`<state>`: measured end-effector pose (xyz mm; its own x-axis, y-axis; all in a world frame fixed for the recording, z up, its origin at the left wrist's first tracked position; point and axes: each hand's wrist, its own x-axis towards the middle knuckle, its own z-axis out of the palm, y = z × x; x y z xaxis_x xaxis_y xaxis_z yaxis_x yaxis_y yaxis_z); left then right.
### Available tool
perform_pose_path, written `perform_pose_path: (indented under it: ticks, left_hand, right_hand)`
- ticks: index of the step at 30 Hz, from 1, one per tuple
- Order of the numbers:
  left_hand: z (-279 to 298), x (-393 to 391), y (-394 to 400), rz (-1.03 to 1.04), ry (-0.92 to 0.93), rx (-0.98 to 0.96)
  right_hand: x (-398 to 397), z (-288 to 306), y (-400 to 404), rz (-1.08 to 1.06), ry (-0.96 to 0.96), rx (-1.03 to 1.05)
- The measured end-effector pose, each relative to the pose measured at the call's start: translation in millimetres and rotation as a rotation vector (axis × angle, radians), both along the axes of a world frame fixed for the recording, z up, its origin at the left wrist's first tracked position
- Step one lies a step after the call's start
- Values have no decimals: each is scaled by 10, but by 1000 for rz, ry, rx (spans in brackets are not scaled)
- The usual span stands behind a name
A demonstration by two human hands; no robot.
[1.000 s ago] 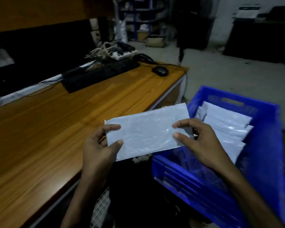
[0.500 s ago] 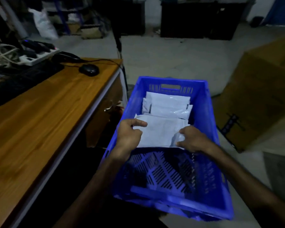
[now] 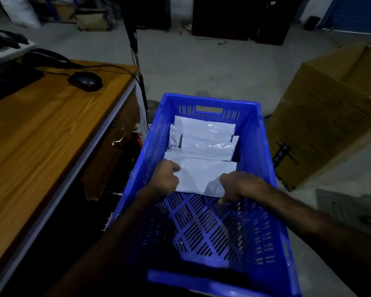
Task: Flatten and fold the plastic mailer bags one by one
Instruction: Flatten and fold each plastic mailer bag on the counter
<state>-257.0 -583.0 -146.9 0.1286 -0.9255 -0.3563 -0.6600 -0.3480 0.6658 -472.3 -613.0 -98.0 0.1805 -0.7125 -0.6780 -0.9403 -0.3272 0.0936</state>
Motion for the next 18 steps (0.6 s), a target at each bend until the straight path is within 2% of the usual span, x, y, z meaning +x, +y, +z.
perform_pose_path:
  ticks: [6, 9, 15, 18]
  left_hand:
    - [61, -66, 48, -303, -400, 97]
    - [153, -177, 101, -336, -583, 117]
    - [175, -281, 210, -372, -744, 111]
    - [122, -250, 183, -377, -679, 83]
  right_hand:
    - [125, -12, 152, 155, 2, -7]
    - [182, -91, 240, 216, -48, -28]
    - [207, -119, 261, 221, -50, -50]
    - [198, -166, 255, 199, -44, -36]
